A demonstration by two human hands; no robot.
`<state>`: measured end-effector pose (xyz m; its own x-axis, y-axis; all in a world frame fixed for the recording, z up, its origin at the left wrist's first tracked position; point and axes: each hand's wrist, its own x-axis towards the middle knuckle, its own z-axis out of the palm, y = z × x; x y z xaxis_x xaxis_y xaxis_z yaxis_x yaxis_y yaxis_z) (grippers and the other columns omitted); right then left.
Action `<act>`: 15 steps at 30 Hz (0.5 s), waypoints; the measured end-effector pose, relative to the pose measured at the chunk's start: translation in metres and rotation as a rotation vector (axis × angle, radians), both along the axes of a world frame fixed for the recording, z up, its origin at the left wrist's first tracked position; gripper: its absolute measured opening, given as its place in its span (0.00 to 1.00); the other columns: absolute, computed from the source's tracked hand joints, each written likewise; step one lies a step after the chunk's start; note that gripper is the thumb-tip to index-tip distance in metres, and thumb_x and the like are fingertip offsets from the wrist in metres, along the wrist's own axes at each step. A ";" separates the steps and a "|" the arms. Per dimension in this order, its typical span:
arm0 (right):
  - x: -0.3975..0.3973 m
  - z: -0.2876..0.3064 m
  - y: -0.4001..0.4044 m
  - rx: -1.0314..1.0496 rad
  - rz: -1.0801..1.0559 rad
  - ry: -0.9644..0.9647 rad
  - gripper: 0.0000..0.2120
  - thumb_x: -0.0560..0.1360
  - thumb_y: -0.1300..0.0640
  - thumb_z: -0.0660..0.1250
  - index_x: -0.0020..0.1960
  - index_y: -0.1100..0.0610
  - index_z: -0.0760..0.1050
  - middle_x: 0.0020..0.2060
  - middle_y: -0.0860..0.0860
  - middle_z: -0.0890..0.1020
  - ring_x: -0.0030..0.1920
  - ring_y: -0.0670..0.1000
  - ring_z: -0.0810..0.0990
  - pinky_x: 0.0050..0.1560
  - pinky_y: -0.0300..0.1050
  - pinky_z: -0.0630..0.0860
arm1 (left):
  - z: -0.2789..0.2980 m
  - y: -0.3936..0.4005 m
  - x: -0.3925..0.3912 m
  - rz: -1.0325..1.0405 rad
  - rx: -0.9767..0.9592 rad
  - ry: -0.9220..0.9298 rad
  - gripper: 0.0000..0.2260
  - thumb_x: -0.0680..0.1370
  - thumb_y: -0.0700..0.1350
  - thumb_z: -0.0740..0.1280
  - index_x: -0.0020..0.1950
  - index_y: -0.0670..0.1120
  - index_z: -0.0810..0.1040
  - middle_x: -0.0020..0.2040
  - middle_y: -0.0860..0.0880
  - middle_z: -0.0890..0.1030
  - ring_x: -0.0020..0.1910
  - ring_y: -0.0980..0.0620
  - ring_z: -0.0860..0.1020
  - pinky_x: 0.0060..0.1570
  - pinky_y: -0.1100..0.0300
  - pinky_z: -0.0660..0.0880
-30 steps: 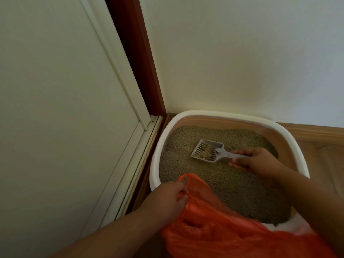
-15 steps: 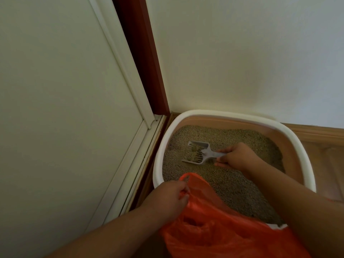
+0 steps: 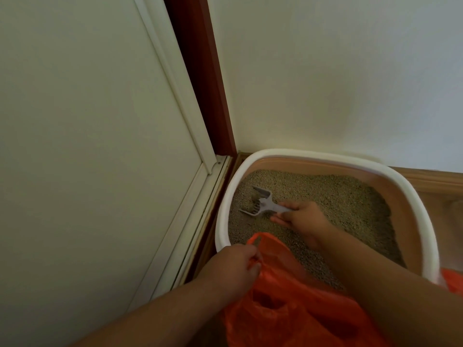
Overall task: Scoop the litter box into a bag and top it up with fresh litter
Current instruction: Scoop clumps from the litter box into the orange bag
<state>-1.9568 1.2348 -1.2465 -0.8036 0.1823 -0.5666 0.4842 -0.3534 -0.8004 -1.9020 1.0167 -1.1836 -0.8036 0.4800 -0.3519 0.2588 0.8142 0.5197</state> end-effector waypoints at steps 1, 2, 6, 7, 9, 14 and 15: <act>0.004 -0.002 0.001 -0.065 -0.026 -0.006 0.16 0.76 0.76 0.66 0.61 0.66 0.78 0.60 0.64 0.79 0.51 0.58 0.87 0.48 0.43 0.84 | 0.001 0.001 0.000 0.001 0.000 0.000 0.07 0.82 0.51 0.65 0.59 0.57 0.81 0.56 0.55 0.80 0.51 0.58 0.79 0.50 0.64 0.75; 0.007 -0.003 0.001 -0.122 -0.049 -0.013 0.17 0.76 0.76 0.65 0.62 0.66 0.78 0.61 0.64 0.79 0.51 0.58 0.87 0.45 0.42 0.84 | 0.001 0.001 0.001 0.001 0.001 0.001 0.07 0.82 0.51 0.65 0.59 0.57 0.81 0.56 0.56 0.80 0.51 0.58 0.79 0.49 0.65 0.75; 0.018 -0.003 0.004 -0.268 -0.106 -0.034 0.19 0.76 0.76 0.65 0.66 0.67 0.76 0.60 0.64 0.81 0.51 0.57 0.87 0.43 0.41 0.85 | 0.002 0.000 0.004 -0.006 -0.002 0.009 0.06 0.82 0.51 0.66 0.57 0.56 0.80 0.54 0.56 0.79 0.49 0.59 0.79 0.48 0.65 0.75; 0.021 -0.002 0.007 -0.285 -0.112 -0.037 0.20 0.76 0.76 0.65 0.67 0.67 0.76 0.60 0.64 0.81 0.51 0.58 0.87 0.43 0.41 0.85 | 0.003 -0.001 0.006 -0.004 -0.003 0.009 0.06 0.82 0.51 0.66 0.57 0.57 0.80 0.53 0.57 0.79 0.49 0.59 0.79 0.47 0.66 0.75; 0.028 0.000 0.015 -0.318 -0.124 -0.032 0.21 0.76 0.76 0.65 0.68 0.66 0.75 0.60 0.64 0.81 0.52 0.58 0.87 0.44 0.41 0.84 | 0.005 -0.001 0.007 0.000 -0.005 0.012 0.06 0.82 0.51 0.66 0.57 0.57 0.80 0.53 0.57 0.79 0.49 0.58 0.79 0.47 0.64 0.76; 0.047 0.008 0.047 -0.307 -0.143 0.018 0.20 0.77 0.75 0.64 0.67 0.66 0.76 0.59 0.64 0.82 0.54 0.58 0.86 0.46 0.41 0.84 | 0.013 0.001 0.010 -0.001 -0.014 0.026 0.06 0.82 0.51 0.66 0.57 0.57 0.81 0.55 0.56 0.80 0.51 0.58 0.79 0.54 0.59 0.78; 0.051 0.010 0.053 -0.278 -0.131 0.024 0.20 0.77 0.75 0.64 0.67 0.66 0.76 0.58 0.64 0.83 0.54 0.58 0.86 0.46 0.42 0.84 | 0.015 0.002 0.011 -0.003 -0.012 0.026 0.06 0.82 0.51 0.66 0.57 0.57 0.81 0.55 0.56 0.81 0.52 0.58 0.79 0.55 0.58 0.78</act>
